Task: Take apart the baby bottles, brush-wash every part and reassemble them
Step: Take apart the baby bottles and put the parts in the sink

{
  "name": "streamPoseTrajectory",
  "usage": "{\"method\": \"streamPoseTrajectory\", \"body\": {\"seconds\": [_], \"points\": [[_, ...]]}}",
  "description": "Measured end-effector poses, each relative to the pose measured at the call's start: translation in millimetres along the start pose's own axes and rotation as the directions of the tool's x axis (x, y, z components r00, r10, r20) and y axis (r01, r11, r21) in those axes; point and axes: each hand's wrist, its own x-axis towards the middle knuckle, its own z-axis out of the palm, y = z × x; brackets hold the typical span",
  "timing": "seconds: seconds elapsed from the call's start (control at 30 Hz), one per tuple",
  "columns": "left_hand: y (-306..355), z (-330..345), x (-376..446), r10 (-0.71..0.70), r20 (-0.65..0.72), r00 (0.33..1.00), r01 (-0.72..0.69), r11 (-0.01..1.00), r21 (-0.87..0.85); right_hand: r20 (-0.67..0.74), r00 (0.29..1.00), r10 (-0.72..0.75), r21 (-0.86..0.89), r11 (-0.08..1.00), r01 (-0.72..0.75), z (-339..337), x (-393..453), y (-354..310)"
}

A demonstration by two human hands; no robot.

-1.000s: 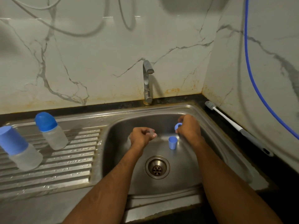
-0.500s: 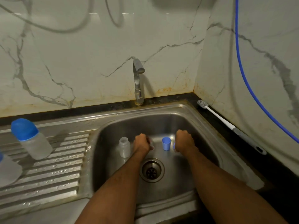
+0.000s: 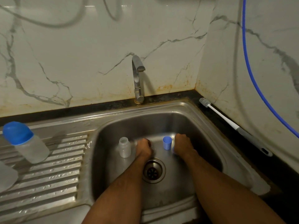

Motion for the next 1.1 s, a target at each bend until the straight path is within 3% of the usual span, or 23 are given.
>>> {"method": "streamPoseTrajectory", "body": {"seconds": [0.53, 0.83, 0.97, 1.1], "points": [[-2.7, 4.6, 6.7, -0.176, -0.042, 0.984, 0.159, 0.953, -0.256, 0.064, 0.998, 0.012, 0.036, 0.999, -0.015, 5.9, 2.0, 0.9], [13.8, -12.4, -10.6, -0.056, -0.033, 0.998, 0.051, 0.989, -0.135, 0.042, 0.999, 0.033, -0.072, 0.997, -0.03, -8.0, -4.8, 5.1], [35.8, -31.3, -21.6, 0.022, -0.059, 0.998, -0.029, 0.992, -0.125, -0.066, 0.997, 0.044, -0.032, 0.998, -0.046, -23.4, -14.1, 8.2], [45.6, -66.9, -39.1, 0.094, -0.14, 0.986, -0.112, 0.986, -0.123, -0.131, 0.991, -0.022, 0.062, 0.998, 0.03, -43.0, -28.6, -8.2]]}}
